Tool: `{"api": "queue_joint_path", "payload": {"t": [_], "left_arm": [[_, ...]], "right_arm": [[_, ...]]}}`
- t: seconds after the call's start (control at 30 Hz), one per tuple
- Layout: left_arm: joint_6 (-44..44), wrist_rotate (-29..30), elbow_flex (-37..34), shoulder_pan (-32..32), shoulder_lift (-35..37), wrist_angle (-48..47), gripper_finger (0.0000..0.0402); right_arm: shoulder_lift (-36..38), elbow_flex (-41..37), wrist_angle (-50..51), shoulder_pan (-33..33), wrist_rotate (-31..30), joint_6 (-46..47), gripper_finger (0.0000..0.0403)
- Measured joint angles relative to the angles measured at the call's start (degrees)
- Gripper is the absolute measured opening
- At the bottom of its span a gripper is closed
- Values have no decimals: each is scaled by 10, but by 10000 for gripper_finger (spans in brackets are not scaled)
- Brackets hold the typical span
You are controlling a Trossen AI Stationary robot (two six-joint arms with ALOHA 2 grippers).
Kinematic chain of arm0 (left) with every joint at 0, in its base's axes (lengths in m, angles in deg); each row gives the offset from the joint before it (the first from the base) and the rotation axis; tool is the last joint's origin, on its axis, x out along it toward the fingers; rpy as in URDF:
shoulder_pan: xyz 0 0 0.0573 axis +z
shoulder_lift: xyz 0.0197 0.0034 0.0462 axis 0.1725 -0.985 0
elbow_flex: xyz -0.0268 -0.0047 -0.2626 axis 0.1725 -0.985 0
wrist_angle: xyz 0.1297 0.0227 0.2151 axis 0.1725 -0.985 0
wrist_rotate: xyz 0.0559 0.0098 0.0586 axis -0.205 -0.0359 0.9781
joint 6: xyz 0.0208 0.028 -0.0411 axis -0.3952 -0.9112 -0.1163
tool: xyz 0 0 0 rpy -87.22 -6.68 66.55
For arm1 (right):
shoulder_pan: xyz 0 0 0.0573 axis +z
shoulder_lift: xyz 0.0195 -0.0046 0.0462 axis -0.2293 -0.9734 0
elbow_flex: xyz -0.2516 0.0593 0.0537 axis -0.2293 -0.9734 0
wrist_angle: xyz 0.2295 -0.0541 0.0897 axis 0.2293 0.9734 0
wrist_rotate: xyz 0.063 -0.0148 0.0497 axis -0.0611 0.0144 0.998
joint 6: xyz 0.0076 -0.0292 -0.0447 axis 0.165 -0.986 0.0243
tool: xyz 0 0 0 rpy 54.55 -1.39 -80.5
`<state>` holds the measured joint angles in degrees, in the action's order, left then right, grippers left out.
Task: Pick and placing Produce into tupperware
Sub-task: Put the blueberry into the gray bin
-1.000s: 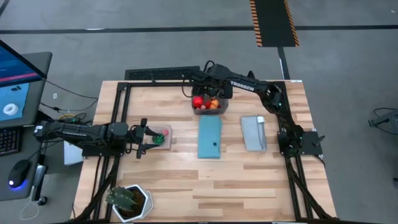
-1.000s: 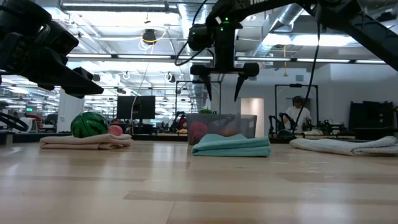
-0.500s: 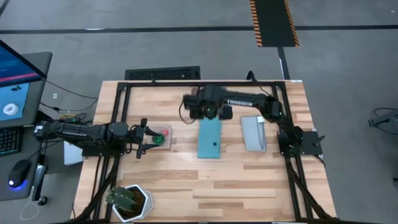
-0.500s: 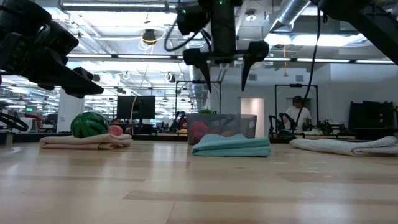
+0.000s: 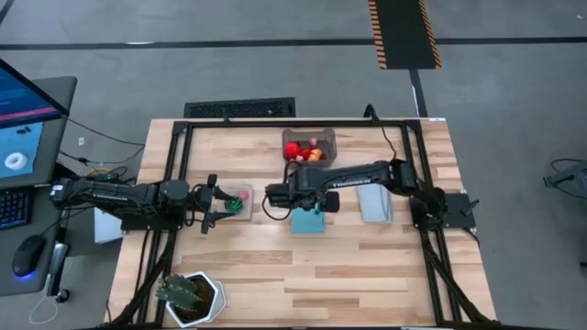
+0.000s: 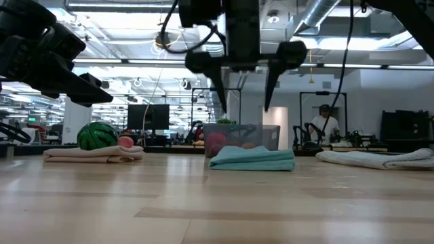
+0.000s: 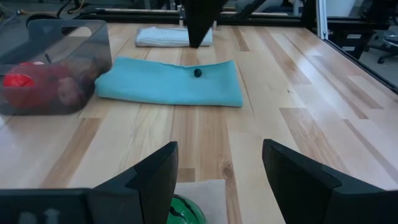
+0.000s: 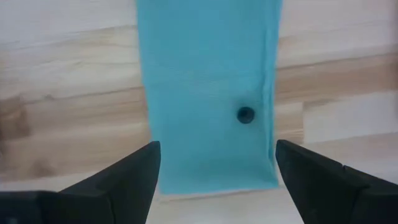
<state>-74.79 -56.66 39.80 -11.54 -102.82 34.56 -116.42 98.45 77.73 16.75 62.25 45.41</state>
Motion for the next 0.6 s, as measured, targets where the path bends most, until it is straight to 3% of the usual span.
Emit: {"api": "queue_joint_path", "payload": {"t": [0.6], "left_arm": [[2, 0, 0, 0, 0, 0, 224]], "right_arm": [[-1, -101, -97, 19, 8, 164, 317]]}}
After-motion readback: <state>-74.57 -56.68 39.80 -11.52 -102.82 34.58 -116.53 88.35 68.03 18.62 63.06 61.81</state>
